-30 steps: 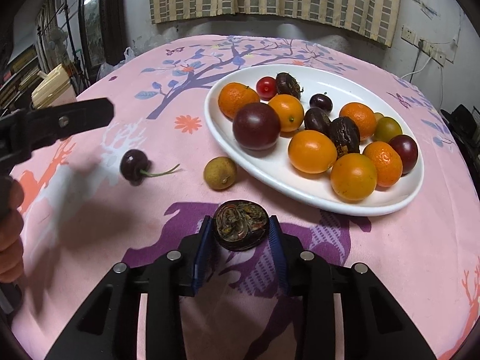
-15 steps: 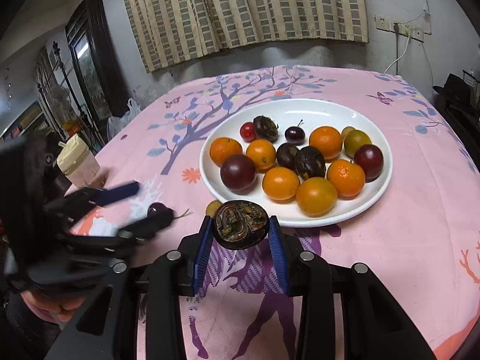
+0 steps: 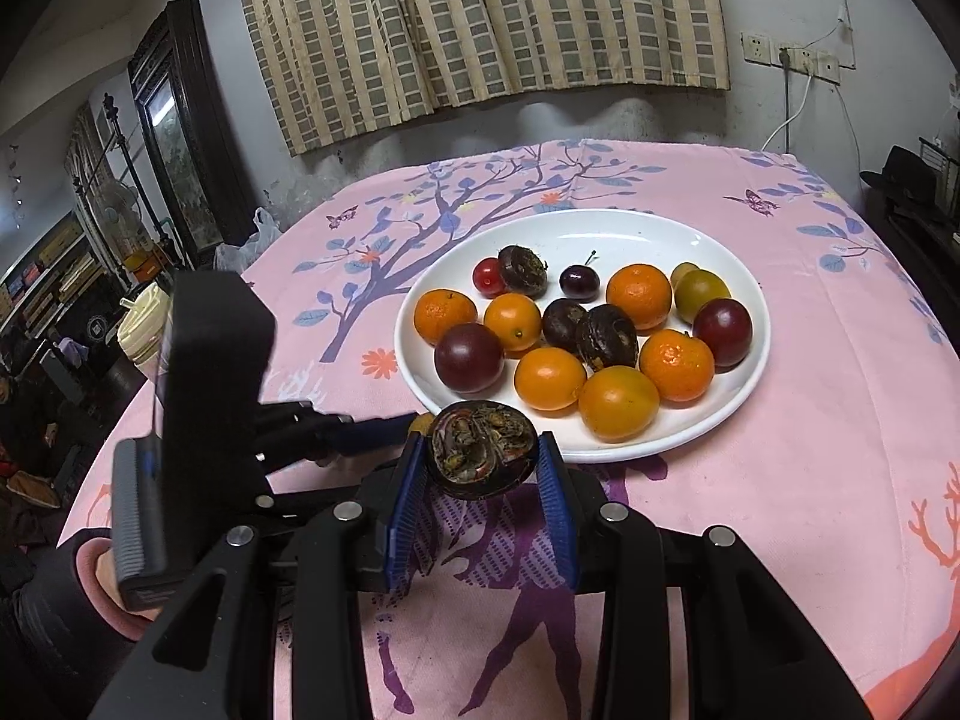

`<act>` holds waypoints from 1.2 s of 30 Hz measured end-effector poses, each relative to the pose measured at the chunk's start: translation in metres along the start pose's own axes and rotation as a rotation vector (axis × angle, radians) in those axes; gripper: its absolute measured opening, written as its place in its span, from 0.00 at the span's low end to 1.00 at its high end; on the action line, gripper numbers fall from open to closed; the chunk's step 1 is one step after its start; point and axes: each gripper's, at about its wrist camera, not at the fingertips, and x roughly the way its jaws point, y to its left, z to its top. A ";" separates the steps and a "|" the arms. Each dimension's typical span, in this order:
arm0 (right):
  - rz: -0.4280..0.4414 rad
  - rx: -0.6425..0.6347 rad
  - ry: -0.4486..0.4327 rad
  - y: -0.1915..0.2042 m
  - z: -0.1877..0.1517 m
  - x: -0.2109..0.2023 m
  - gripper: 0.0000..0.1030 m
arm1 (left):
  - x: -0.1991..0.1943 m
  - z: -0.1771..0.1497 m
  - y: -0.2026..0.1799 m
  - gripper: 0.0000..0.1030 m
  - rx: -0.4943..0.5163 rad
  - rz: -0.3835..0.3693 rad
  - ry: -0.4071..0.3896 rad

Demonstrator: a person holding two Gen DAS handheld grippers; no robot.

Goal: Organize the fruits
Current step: 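Grasp a mangosteen with the right tool while the left tool grasps a kumquat, then place the mangosteen and kumquat on the white plate and release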

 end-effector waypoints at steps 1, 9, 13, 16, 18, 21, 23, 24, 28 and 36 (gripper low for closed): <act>0.001 0.002 0.001 0.000 0.000 0.000 0.37 | -0.002 -0.001 0.001 0.24 -0.004 -0.004 -0.002; 0.008 0.003 -0.019 0.000 -0.001 -0.005 0.37 | -0.036 -0.010 -0.003 0.24 -0.002 -0.014 -0.035; 0.021 0.021 -0.099 -0.003 0.006 -0.018 0.37 | -0.064 0.003 -0.004 0.24 0.020 -0.026 -0.108; -0.020 0.063 -0.156 -0.014 0.019 -0.022 0.37 | -0.070 0.029 -0.005 0.24 0.047 -0.020 -0.150; -0.046 0.094 -0.175 -0.027 0.032 -0.019 0.37 | -0.063 0.053 -0.004 0.24 0.055 -0.020 -0.170; -0.118 0.097 -0.191 -0.045 0.052 -0.006 0.37 | -0.043 0.087 0.001 0.24 0.041 -0.041 -0.167; -0.140 0.106 -0.191 -0.056 0.061 0.005 0.37 | -0.023 0.109 0.005 0.24 0.046 -0.042 -0.151; -0.143 0.114 -0.180 -0.063 0.066 0.015 0.37 | -0.014 0.117 0.005 0.24 0.052 -0.040 -0.140; -0.153 0.121 -0.142 -0.078 0.072 0.036 0.57 | 0.012 0.134 0.009 0.60 0.061 0.007 -0.077; -0.050 0.031 -0.175 -0.041 0.062 0.007 0.57 | -0.050 0.103 0.072 0.91 -0.077 0.037 -0.175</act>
